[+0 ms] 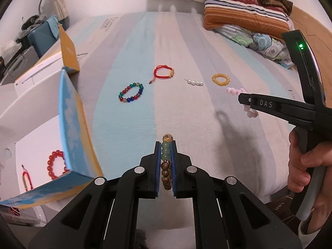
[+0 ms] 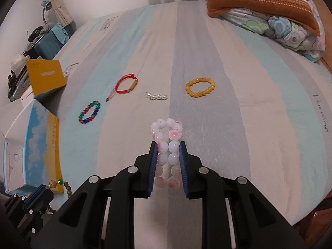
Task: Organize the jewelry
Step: 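Carry both held bracelets over the open white box, then open both tools to drop the bracelets into the box, then move both tools back over the remaining bracelets on the bed, then grasp the yellow bead bracelet with the right tool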
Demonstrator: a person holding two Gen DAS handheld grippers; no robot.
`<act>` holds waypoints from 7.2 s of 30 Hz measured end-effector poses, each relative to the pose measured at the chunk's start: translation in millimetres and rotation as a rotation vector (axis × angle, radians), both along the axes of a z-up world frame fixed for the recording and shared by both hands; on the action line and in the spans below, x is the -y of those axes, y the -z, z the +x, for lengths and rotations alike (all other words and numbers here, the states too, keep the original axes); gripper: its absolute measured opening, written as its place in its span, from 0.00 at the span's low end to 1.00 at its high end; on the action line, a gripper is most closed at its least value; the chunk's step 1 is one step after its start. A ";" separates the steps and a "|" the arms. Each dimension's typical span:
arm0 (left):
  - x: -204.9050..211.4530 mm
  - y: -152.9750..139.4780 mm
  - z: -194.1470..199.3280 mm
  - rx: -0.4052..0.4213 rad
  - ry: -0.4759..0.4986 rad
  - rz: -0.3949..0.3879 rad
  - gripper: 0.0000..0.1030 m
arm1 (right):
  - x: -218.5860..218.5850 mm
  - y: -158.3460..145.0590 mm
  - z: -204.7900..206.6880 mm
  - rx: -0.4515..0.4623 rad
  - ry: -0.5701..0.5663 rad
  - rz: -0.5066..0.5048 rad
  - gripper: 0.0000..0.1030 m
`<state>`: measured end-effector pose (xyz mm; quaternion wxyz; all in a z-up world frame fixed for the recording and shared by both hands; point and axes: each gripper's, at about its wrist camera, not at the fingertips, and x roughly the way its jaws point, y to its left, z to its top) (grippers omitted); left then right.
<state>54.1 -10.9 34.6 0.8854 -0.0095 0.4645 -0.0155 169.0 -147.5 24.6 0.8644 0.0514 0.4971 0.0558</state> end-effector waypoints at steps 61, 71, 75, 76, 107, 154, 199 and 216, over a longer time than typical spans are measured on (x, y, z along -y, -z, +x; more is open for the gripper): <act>-325.0 -10.5 -110.8 -0.008 -0.517 -0.025 0.08 | -355.4 -33.3 -102.3 0.061 -0.521 -0.075 0.20; -335.0 28.6 -86.9 -0.088 -0.520 -0.025 0.08 | -370.8 10.5 -82.1 -0.039 -0.509 -0.141 0.20; -336.5 40.7 -79.6 -0.113 -0.517 -0.026 0.08 | -372.8 20.5 -78.3 -0.052 -0.508 -0.143 0.20; -336.4 42.2 -77.9 -0.117 -0.516 -0.026 0.08 | -373.5 22.8 -77.5 -0.055 -0.509 -0.144 0.20; -289.5 -18.2 -94.9 0.025 -0.516 0.025 0.91 | -298.0 -57.2 -92.1 0.145 -0.354 -0.079 0.92; -8.9 -23.0 56.8 0.076 -0.056 -0.002 0.94 | 28.4 -50.2 0.9 0.123 0.058 -0.105 0.93; -41.4 120.7 181.4 -0.120 -0.130 0.044 0.84 | 63.7 108.2 170.1 -0.172 0.155 0.007 0.83; -30.2 113.4 168.2 -0.150 -0.061 0.034 0.00 | 75.0 101.0 167.0 -0.137 0.150 -0.067 0.09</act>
